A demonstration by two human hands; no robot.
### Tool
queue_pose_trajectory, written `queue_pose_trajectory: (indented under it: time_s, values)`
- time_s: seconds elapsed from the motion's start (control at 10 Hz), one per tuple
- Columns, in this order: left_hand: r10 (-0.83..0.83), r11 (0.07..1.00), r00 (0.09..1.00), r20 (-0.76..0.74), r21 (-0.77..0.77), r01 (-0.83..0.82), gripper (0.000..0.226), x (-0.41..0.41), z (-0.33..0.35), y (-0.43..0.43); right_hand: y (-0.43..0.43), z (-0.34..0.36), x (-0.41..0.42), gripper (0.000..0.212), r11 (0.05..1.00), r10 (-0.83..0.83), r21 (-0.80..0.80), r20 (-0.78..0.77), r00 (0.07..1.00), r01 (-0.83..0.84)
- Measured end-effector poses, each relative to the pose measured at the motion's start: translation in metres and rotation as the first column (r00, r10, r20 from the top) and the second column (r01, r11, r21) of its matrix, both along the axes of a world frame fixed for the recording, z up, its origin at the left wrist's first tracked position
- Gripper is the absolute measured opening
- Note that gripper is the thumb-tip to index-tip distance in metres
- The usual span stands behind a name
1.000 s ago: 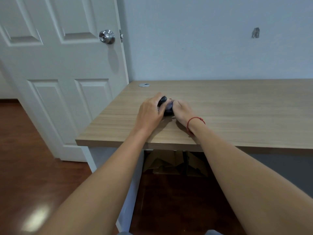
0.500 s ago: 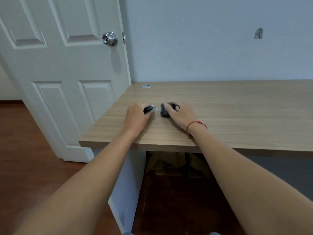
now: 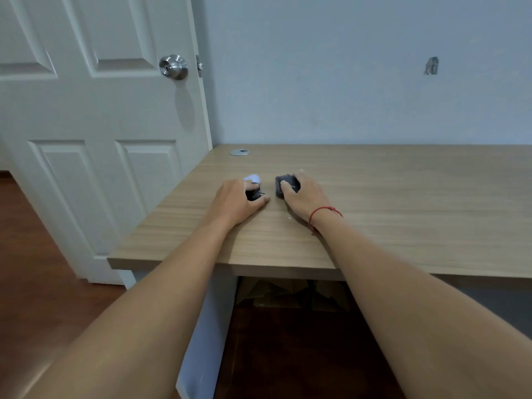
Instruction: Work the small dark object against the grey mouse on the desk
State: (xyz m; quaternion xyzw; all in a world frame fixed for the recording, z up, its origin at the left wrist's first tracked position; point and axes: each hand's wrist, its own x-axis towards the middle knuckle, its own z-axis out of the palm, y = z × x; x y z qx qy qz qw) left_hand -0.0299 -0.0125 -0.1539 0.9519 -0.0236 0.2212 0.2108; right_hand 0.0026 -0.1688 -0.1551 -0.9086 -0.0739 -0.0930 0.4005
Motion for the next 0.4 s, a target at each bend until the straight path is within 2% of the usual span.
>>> queue_pose_trajectory:
  time_s: [0.1, 0.2, 0.3, 0.4]
  values:
    - [-0.027, 0.999, 0.999, 0.038, -0.018, 0.028, 0.044, -0.007, -0.001, -0.002, -0.005, 0.0, -0.012, 0.04, 0.999, -0.028, 0.046, 0.004, 1.0, 0.028]
    - [0.008, 0.996, 1.0, -0.005, -0.093, -0.009, 0.075, -0.023, -0.002, -0.003, -0.007, -0.003, -0.026, 0.073, 0.999, -0.053, 0.003, -0.055, 0.997, 0.053]
    - [0.067, 0.997, 0.992, -0.106, -0.042, -0.072, 0.086, -0.037, -0.005, -0.004, -0.011, -0.004, -0.042, 0.078, 0.998, -0.053, -0.038, -0.067, 0.996, 0.05]
    - [0.132, 0.991, 0.974, -0.183, 0.009, -0.133, 0.085, -0.052, -0.003, -0.009, -0.02, 0.001, -0.067, 0.061, 0.99, -0.031, -0.137, -0.11, 0.993, 0.015]
